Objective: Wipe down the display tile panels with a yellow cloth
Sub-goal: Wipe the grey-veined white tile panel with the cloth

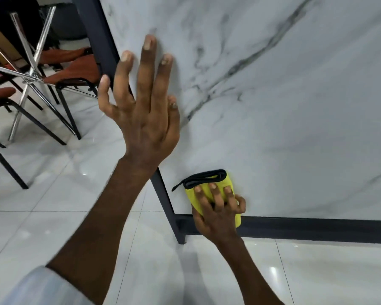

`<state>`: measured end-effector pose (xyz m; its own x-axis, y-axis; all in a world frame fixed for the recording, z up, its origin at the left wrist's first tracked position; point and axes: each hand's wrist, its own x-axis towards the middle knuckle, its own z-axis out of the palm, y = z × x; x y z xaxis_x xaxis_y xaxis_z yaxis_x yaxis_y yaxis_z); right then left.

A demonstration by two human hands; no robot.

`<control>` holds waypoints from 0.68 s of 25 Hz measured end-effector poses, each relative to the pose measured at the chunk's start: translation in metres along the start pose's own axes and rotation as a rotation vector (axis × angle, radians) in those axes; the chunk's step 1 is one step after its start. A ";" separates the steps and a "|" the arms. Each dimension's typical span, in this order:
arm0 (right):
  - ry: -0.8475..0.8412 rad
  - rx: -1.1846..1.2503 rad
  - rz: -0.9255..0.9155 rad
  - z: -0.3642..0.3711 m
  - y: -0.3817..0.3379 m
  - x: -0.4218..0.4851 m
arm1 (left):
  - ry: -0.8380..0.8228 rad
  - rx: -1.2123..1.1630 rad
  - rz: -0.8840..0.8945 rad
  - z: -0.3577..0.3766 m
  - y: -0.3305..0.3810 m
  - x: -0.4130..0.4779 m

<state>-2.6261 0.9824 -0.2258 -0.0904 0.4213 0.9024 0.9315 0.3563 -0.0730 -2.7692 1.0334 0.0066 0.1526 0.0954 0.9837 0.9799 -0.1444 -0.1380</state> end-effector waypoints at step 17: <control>0.111 0.003 -0.052 -0.043 0.015 0.098 | -0.106 -0.035 0.045 -0.003 -0.003 -0.005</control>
<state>-2.6055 0.9933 -0.1202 -0.0988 0.3068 0.9466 0.9254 0.3780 -0.0259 -2.7732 1.0300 0.0020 0.2106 0.1920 0.9585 0.9670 -0.1845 -0.1755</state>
